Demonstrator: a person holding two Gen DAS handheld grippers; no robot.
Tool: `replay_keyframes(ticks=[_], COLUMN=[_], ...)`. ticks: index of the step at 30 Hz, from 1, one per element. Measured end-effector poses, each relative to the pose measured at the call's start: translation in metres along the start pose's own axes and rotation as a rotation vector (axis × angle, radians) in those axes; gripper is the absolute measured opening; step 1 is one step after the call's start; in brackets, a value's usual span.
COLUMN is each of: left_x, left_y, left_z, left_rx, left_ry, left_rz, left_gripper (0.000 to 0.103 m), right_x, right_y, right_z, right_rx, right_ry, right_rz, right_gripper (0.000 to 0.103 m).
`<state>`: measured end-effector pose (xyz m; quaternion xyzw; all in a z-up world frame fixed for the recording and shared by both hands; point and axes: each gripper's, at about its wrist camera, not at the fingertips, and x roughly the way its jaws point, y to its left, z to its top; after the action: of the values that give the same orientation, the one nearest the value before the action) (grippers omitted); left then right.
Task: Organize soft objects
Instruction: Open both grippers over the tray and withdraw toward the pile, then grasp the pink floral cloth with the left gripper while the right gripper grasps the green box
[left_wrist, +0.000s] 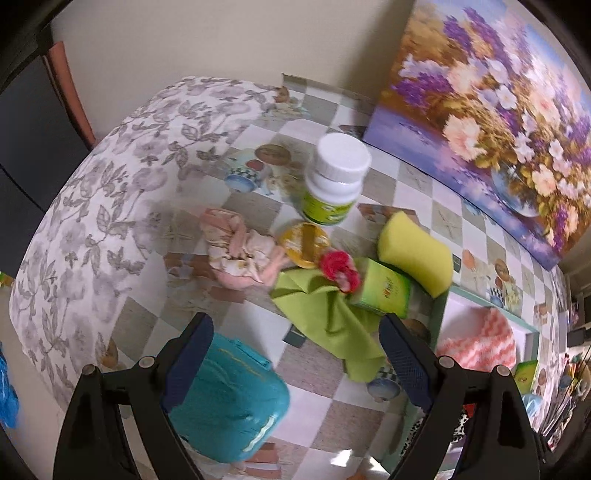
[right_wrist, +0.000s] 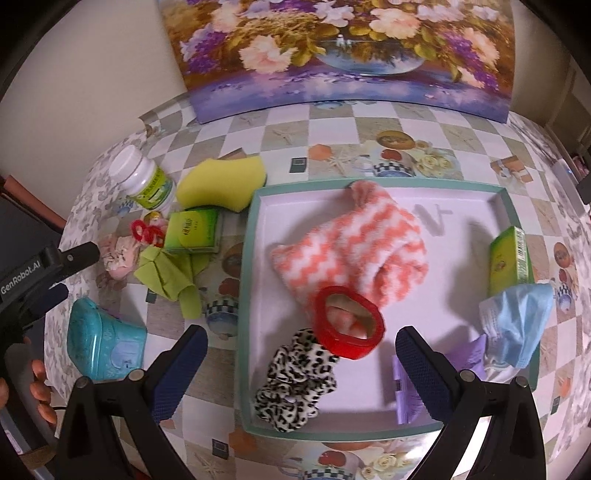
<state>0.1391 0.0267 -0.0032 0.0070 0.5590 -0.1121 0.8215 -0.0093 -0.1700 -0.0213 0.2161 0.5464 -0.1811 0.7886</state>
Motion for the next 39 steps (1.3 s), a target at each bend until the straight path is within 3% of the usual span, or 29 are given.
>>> replay_keyframes(ticks=[23, 28, 39], left_x=[0.024, 0.031, 0.057], left_y=[0.043, 0.047, 0.068], left_z=[0.035, 0.038, 0.049], left_rx=[-0.056, -0.058, -0.063], left_ry=[0.027, 0.043, 0.092], left_rz=[0.016, 0.012, 0.01], left_gripper=[0.091, 0.091, 0.091], right_x=[0.023, 0.026, 0.058], right_y=[0.052, 0.063, 0.089], right_z=[0.017, 0.023, 0.032], right_rx=[-0.106, -0.129, -0.163], right_ry=[-0.013, -0.022, 0.03], right_rz=[0.014, 0.054, 0.079], right_gripper=[0.103, 0.103, 0.103])
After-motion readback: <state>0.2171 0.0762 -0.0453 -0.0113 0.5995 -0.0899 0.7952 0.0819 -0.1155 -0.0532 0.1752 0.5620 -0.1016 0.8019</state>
